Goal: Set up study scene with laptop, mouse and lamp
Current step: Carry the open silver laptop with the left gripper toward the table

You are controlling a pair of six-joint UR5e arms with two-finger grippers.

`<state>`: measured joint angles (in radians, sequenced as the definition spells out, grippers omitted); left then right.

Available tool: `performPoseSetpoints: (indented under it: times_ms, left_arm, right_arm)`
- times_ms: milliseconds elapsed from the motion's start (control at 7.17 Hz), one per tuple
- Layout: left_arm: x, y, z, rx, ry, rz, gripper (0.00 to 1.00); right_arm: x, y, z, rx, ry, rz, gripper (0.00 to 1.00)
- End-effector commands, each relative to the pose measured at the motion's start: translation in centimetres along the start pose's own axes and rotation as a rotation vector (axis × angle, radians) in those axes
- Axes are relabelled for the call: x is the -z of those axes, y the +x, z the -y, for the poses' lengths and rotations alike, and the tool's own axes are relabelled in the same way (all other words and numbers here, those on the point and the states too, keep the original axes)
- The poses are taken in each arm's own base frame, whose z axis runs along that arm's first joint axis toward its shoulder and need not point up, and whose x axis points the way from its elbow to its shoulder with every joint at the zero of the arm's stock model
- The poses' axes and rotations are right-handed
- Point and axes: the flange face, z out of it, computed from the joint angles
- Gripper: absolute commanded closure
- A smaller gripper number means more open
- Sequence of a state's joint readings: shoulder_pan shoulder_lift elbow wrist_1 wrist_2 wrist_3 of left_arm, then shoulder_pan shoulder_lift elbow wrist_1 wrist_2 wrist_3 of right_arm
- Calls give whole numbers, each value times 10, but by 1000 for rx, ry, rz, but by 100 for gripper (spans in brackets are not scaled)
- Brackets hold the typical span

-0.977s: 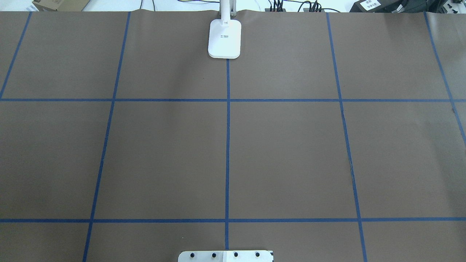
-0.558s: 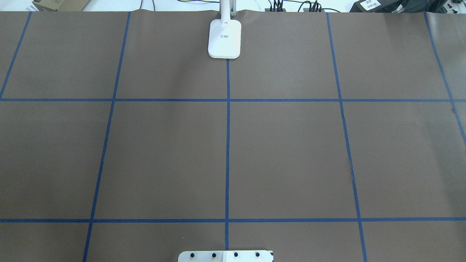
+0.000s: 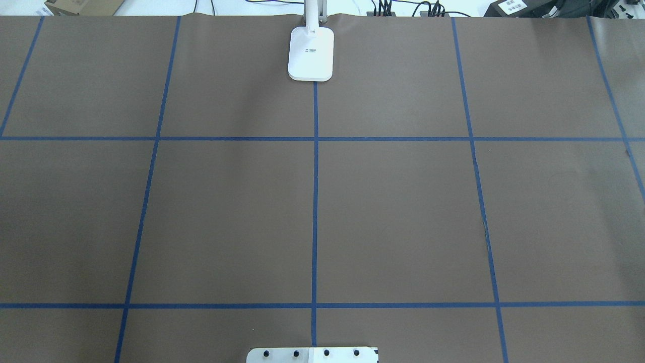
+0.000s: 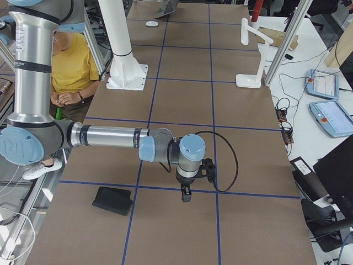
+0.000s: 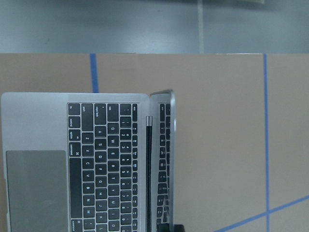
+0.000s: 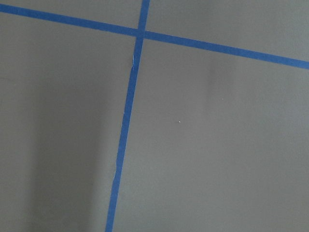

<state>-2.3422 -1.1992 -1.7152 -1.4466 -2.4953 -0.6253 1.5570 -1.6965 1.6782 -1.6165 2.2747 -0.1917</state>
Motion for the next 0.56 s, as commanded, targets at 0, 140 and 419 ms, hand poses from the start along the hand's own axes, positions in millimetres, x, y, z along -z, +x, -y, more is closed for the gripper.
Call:
performPoseSetpoints:
  times_ms: [0, 140, 419]
  left_arm:
    - [0, 91, -6, -142, -7, 34, 100]
    - [0, 138, -14, -177, -4, 45, 100]
    - [-14, 214, -42, -227, -18, 75, 100]
  right_arm:
    - [0, 0, 0, 1, 1, 2, 0]
    - [0, 0, 0, 1, 1, 0, 0]
    - [0, 0, 0, 0, 0, 0, 0]
